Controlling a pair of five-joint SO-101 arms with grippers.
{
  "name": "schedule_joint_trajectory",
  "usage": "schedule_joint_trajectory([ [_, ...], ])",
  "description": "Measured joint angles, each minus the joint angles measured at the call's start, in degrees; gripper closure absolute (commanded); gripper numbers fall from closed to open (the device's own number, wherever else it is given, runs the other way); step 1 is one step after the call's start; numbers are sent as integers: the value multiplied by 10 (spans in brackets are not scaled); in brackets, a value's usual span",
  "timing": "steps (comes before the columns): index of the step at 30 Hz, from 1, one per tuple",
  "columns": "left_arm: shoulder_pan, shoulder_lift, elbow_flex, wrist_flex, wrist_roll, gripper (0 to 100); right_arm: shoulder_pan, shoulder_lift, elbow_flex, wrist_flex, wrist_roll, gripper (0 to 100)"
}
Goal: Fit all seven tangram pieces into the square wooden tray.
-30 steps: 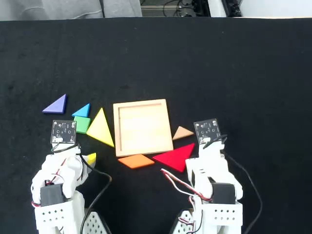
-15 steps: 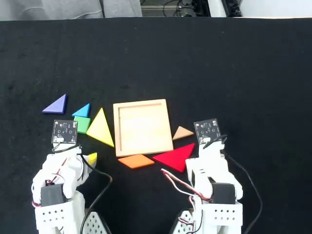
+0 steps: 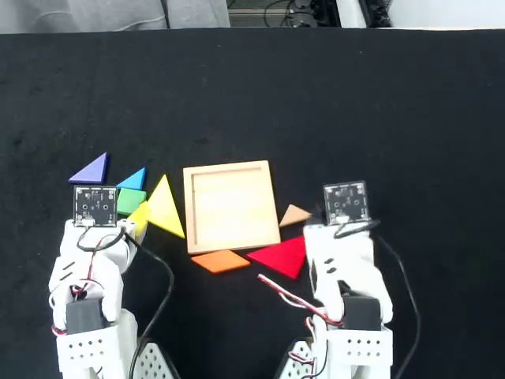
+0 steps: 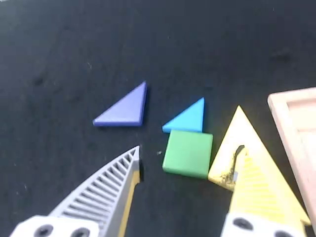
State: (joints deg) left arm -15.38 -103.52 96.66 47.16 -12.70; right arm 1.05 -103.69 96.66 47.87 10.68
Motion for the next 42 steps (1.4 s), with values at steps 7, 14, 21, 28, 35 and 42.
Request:
schedule_joint_trajectory([
  [7, 0, 0, 0, 79, 0, 700, -163, 0, 0, -46, 0, 976],
  [14, 0, 0, 0, 96, 0, 698, -259, 0, 0, -47, 0, 976],
  [21, -49, 0, 0, 58, 0, 698, -264, 0, 0, -47, 0, 976],
  [28, -59, 0, 0, 50, 0, 697, -264, 0, 0, -15, 1, 976],
  [35, 16, 0, 0, 76, 0, 700, -189, 0, 0, -52, 78, 976],
  [42, 7, 0, -26, 38, 24, 700, -83, 0, 0, -127, 94, 976],
])
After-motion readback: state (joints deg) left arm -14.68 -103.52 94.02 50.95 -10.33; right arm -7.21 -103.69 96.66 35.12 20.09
